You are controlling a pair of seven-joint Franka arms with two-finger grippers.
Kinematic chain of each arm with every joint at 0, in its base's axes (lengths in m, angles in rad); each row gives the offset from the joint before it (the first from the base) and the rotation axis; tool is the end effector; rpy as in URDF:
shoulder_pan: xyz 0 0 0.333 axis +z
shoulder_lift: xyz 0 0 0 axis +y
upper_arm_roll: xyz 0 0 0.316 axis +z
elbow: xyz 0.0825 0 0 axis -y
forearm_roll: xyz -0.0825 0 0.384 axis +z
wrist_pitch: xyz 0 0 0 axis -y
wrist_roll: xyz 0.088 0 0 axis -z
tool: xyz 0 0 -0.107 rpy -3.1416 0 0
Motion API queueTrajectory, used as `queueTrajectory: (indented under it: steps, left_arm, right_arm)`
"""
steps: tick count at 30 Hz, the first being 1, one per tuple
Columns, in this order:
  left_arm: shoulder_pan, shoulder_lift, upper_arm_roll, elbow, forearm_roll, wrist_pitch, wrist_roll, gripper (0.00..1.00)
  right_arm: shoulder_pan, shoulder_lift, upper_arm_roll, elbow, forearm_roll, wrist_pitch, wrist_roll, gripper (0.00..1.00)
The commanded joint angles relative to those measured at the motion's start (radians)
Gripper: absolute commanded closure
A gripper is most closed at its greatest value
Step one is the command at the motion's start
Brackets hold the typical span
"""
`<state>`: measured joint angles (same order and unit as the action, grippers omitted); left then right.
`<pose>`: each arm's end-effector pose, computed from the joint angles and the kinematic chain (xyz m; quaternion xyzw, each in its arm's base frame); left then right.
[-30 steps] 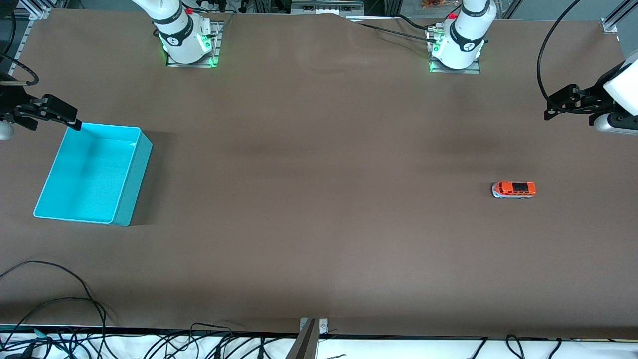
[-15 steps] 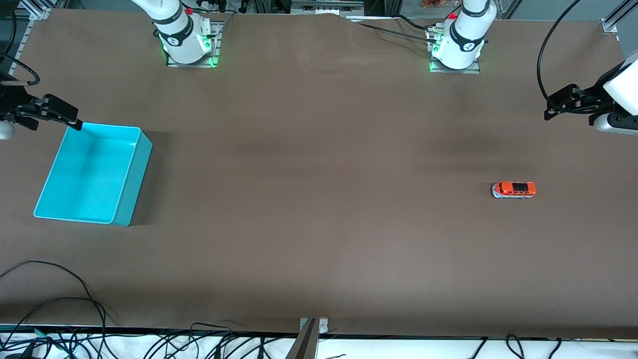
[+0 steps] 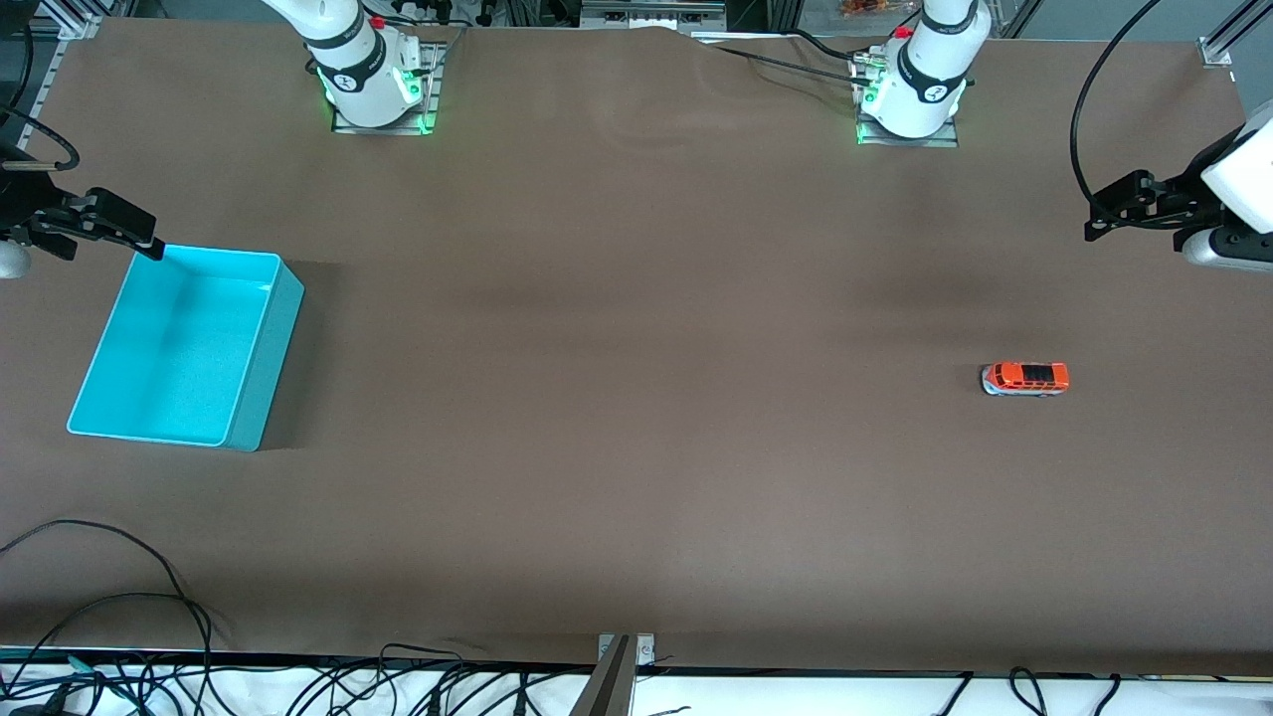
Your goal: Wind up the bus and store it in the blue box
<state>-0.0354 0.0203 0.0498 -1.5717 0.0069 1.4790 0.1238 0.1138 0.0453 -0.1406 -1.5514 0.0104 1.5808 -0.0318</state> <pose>0.5499 0.0084 0.6054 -0.9969 0.0544 0.0566 0.0000 0.5688 -0.0123 0.6093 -1.0000 -0.0025 0.0077 0.0022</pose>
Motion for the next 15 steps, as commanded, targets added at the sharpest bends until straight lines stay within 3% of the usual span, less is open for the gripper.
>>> queueTrajectory:
  steps: [1, 7, 10, 11, 15]
  left_arm:
    - [0.011, 0.047, -0.001, 0.039, -0.007, -0.022, 0.003, 0.00]
    - [0.071, 0.069, -0.004, 0.039, -0.021, -0.017, 0.046, 0.00]
    - [0.074, 0.095, -0.001, 0.047, -0.016, 0.004, 0.178, 0.00]
    - [0.086, 0.140, -0.001, 0.070, -0.009, 0.053, 0.332, 0.00]
    - [0.088, 0.159, -0.001, 0.070, -0.007, 0.079, 0.391, 0.00]
  right_arm:
    - [-0.003, 0.001, 0.004, 0.024, 0.011, -0.025, 0.009, 0.00]
    - [-0.002, 0.001, 0.006, 0.024, 0.011, -0.025, 0.009, 0.00]
    - [-0.002, 0.001, 0.004, 0.024, 0.011, -0.025, 0.009, 0.00]
    - [-0.002, 0.001, 0.004, 0.024, 0.011, -0.025, 0.009, 0.00]
    - [-0.002, -0.001, 0.003, 0.024, 0.011, -0.025, 0.009, 0.00]
